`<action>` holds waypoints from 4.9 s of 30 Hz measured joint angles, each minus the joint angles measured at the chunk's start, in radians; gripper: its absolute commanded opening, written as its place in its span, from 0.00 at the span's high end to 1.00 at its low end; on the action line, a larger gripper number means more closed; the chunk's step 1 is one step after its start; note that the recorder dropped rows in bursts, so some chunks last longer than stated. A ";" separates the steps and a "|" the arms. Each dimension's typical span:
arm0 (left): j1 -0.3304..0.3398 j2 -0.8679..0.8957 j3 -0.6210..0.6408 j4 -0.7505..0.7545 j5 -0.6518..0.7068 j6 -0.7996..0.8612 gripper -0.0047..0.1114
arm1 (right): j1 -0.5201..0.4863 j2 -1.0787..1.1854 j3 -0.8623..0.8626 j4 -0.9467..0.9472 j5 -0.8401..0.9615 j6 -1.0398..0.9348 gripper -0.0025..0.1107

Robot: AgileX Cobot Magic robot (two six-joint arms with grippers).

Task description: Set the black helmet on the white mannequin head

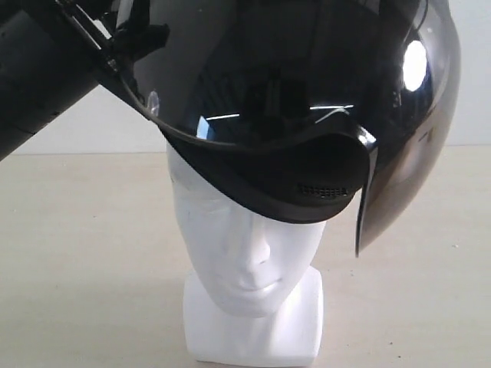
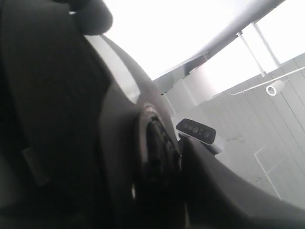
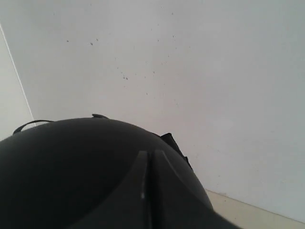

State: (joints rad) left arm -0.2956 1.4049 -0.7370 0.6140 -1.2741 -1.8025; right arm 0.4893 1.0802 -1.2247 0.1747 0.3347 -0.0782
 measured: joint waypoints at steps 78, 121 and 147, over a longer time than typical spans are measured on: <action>0.469 -0.266 0.109 0.612 0.553 0.303 0.81 | 0.145 0.181 -0.020 0.119 0.018 -0.115 0.98; 0.458 0.104 -0.338 1.125 0.142 -0.293 0.49 | 0.145 0.181 -0.020 0.117 0.018 -0.119 0.98; 0.457 0.144 -0.340 1.135 0.075 -0.297 0.54 | 0.145 0.181 -0.020 0.117 0.018 -0.119 0.98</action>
State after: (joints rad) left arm 0.1609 1.5485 -1.0767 1.7486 -1.1991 -2.0991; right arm 0.6345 1.2608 -1.2451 0.2918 0.3530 -0.1974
